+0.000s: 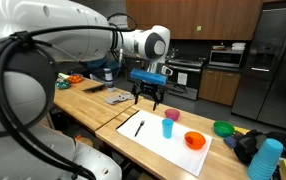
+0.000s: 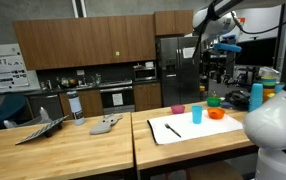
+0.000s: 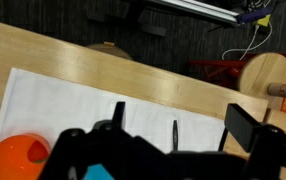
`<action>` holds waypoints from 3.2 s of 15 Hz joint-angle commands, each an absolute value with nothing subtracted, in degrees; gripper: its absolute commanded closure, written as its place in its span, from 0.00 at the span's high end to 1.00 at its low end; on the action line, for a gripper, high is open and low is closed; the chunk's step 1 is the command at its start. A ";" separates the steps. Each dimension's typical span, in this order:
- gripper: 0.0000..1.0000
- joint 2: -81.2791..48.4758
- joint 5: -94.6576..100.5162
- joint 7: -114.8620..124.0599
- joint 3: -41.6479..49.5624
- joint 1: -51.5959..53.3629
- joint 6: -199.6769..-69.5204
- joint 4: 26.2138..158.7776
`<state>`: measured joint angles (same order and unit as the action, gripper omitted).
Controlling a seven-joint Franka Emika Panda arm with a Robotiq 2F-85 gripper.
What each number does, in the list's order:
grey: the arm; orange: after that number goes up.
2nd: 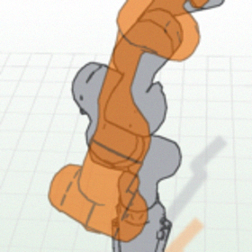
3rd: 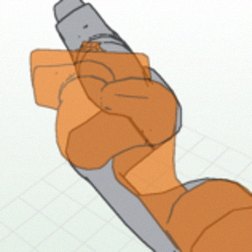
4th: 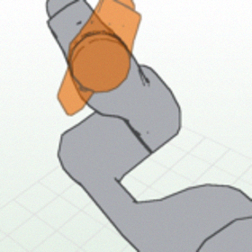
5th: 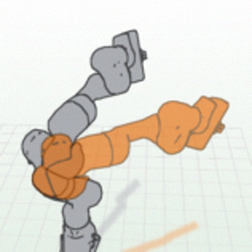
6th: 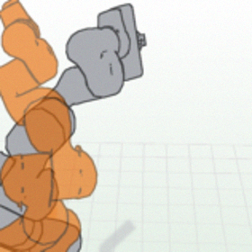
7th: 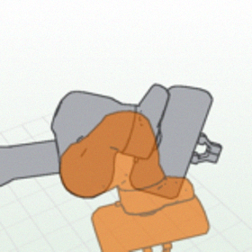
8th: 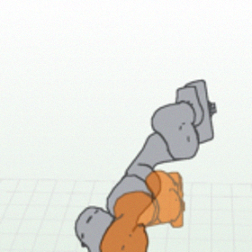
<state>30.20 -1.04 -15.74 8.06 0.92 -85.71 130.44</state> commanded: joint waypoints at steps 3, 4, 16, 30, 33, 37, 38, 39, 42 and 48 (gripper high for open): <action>1.00 30.13 -1.25 -15.98 7.53 0.25 -85.65 130.25; 1.00 30.13 -1.25 -15.98 7.53 0.25 -85.65 130.25; 1.00 30.14 -1.25 -15.98 7.53 0.25 -85.66 130.24; 1.00 30.14 27.36 -27.94 13.37 -6.32 -87.26 126.64; 1.00 31.28 34.58 -31.01 17.05 -8.18 -92.92 129.32; 1.00 30.83 41.02 -24.40 21.17 -12.51 -104.73 134.06; 1.00 30.28 41.28 -22.87 22.21 -13.33 -107.57 135.17; 1.00 30.02 41.41 -20.75 22.63 -14.32 -109.63 136.28; 1.00 28.25 41.20 -11.60 22.93 -17.18 -116.04 138.84; 1.00 25.84 36.82 -11.85 22.93 -16.85 -121.29 139.56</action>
<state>27.23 39.54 -8.61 23.16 -17.01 -119.60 140.37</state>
